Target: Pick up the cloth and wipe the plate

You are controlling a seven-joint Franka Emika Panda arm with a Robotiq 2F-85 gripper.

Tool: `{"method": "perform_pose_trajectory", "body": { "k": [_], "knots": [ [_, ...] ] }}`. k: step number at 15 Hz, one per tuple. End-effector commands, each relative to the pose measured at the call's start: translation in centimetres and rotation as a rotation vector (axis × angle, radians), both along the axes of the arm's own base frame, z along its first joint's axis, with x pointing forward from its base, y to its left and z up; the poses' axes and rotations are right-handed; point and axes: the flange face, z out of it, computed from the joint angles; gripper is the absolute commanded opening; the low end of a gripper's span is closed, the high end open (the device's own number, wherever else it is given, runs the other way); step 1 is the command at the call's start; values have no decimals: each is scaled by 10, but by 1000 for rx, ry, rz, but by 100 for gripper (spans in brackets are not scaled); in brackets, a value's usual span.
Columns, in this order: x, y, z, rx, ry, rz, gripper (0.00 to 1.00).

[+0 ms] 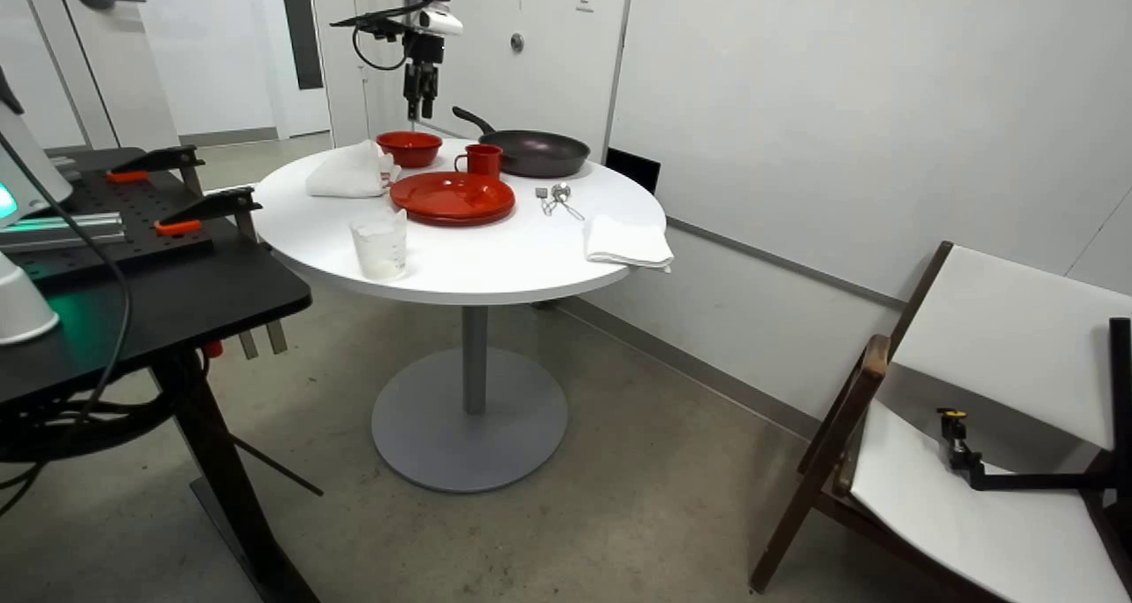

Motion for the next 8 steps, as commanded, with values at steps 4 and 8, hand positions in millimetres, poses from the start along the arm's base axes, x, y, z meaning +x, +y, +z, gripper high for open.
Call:
{"method": "perform_pose_trajectory", "body": {
  "k": [4, 8],
  "knots": [
    [-10, -88, 31, -17, -69, -172, 100],
    [-19, -104, 45, -31, -111, -231, 100]
  ]
}}
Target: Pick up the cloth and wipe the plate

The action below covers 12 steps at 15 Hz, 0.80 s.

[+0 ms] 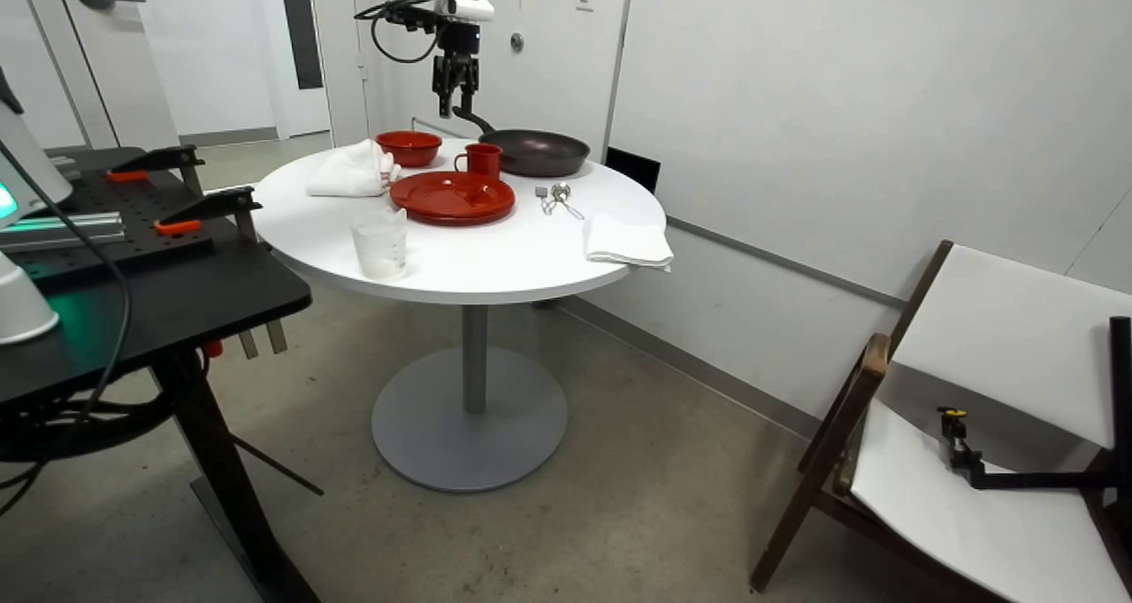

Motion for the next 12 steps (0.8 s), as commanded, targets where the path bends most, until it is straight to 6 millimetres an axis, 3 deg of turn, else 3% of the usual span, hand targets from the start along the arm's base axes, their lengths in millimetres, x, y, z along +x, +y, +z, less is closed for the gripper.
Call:
{"method": "perform_pose_trajectory", "body": {
  "k": [1, 3, 4, 12],
  "knots": [
    [-16, -1, 20, -27, -58, -7, 100],
    [-21, 1, 28, -55, -77, 31, 100],
    [-8, -2, 15, -29, -48, 21, 100],
    [-9, -2, 13, -31, -44, 24, 100]
  ]
}}
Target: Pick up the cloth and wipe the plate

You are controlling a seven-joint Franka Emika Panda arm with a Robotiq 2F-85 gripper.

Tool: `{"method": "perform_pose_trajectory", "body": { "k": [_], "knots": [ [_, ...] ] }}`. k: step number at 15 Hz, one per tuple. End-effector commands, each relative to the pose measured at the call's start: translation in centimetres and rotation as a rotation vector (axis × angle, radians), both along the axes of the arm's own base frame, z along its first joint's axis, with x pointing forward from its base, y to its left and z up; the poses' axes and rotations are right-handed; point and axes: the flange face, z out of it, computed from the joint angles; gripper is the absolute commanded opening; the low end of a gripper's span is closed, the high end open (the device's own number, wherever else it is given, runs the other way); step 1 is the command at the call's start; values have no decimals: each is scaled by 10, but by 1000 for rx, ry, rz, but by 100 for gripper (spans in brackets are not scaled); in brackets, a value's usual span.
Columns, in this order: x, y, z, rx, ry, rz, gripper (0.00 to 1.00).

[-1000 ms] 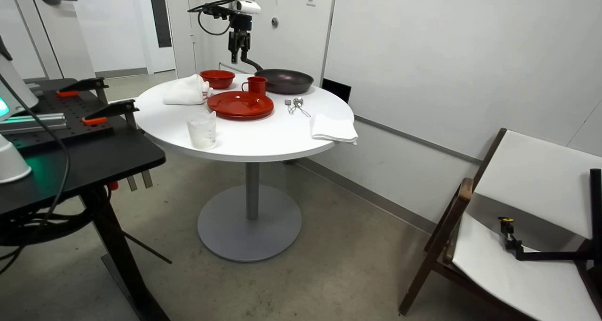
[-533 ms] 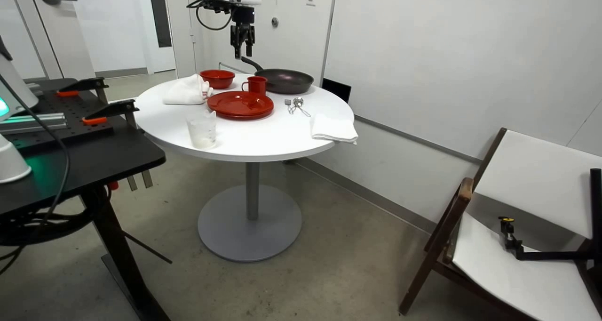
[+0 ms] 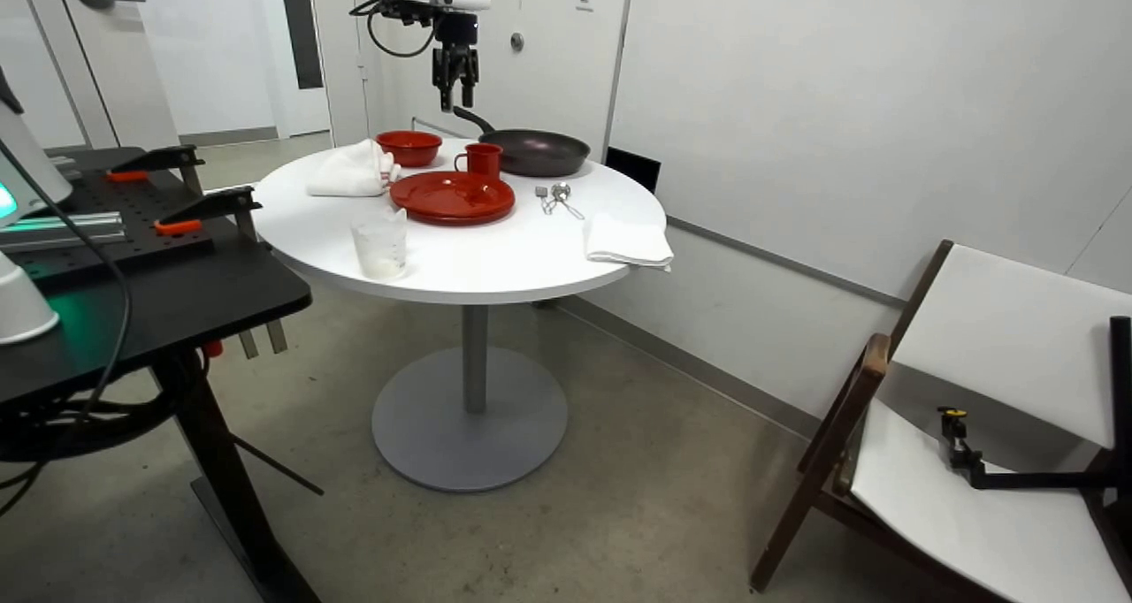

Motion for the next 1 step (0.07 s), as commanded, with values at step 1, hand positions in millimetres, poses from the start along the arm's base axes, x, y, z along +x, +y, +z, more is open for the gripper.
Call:
{"method": "perform_pose_trajectory", "body": {
  "k": [1],
  "knots": [
    [0, 0, 0, 0, 0, 0, 100]
  ]
}}
